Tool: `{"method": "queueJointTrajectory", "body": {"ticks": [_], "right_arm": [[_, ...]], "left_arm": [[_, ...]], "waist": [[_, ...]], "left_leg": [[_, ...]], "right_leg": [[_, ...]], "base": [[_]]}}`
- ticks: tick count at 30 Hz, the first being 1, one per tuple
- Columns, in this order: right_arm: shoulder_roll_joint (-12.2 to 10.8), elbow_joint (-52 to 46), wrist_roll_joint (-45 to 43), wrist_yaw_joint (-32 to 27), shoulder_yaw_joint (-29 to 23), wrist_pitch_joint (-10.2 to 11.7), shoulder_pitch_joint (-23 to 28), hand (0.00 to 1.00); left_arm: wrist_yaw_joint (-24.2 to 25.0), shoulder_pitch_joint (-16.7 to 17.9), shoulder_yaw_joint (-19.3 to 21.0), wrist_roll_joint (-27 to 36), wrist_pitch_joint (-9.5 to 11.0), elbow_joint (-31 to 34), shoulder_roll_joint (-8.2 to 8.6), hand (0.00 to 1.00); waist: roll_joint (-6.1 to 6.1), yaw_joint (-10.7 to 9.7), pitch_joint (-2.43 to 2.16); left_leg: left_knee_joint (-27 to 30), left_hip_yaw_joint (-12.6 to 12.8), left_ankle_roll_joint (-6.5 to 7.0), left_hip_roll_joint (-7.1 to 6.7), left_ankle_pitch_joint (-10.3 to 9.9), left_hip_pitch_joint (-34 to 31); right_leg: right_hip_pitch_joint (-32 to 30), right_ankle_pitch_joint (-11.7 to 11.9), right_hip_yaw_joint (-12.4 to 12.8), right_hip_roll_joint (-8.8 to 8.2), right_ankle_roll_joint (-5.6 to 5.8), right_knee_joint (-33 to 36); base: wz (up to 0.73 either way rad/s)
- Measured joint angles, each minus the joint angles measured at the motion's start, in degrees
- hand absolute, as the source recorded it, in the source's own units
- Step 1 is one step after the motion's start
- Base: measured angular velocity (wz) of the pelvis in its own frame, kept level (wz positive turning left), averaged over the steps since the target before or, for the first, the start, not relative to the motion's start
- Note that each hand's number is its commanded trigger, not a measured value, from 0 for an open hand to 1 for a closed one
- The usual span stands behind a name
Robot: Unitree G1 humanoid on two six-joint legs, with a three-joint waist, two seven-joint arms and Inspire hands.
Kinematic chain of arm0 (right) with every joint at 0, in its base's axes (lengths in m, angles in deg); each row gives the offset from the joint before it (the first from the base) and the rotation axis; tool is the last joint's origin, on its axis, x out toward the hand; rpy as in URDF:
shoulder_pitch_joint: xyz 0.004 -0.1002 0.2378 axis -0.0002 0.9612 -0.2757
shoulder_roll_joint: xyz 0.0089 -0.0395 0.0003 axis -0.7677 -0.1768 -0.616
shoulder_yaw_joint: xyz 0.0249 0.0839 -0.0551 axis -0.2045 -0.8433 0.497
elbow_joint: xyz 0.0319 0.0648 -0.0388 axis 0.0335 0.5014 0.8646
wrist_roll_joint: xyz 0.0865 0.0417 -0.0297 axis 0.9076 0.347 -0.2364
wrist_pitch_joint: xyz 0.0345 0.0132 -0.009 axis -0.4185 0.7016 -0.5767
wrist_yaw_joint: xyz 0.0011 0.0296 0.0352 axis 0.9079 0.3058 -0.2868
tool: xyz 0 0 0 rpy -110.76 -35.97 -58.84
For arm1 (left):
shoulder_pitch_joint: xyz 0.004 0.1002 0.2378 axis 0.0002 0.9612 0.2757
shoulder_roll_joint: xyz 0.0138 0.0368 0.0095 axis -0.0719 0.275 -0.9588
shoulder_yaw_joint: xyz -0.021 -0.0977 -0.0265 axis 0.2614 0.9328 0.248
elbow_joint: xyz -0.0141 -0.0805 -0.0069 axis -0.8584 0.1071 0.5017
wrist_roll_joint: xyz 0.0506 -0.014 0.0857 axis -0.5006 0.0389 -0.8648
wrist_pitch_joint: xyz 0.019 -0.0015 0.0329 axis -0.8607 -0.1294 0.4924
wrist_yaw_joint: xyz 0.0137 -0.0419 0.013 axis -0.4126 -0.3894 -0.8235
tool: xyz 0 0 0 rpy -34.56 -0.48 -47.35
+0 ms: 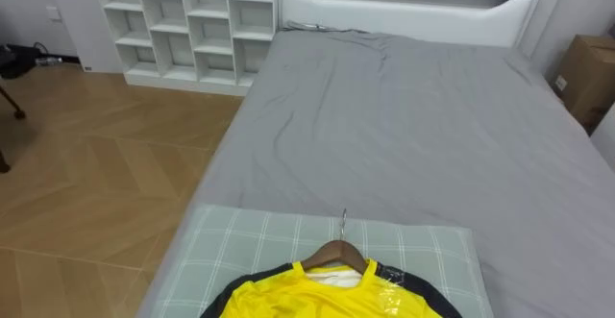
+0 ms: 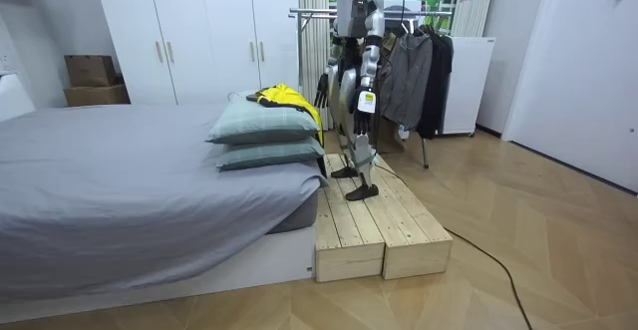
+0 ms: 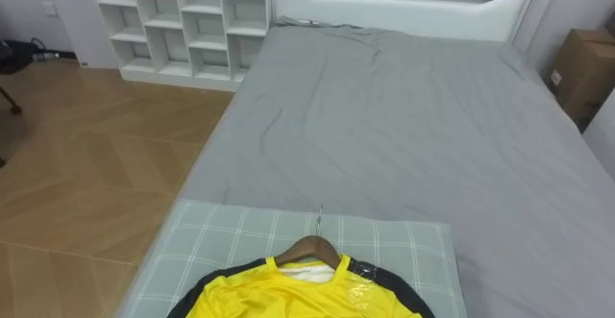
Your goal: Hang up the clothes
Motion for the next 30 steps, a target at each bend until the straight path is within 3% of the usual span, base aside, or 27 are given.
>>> {"method": "queueJointTrajectory", "body": {"ticks": [23,30], "right_arm": [[0.00,0.13,0.03,-0.04,-0.18,0.09,0.12,0.00],[-0.08,-0.07,-0.20,-2.30,0.09,0.07,-0.01,0.00]], "left_arm": [[-1.25,-0.19,0.08,-0.11,-0.01,0.12,0.03,0.00],[-6.89,-0.14,0.07,-0.10,0.20,0.88,-0.01,0.00]], "waist": [[0.11,-0.06,0.02],[0.05,0.01,-0.02]], "left_leg": [[-0.37,0.26,0.00,-0.01,0.00,0.07],[-0.37,0.24,0.00,-0.02,0.00,0.06]], "right_leg": [[-0.22,-0.01,0.33,0.01,0.01,-0.03],[-0.24,-0.01,0.25,0.01,0.01,0.04]], "base": [[0.00],[0.00]]}}
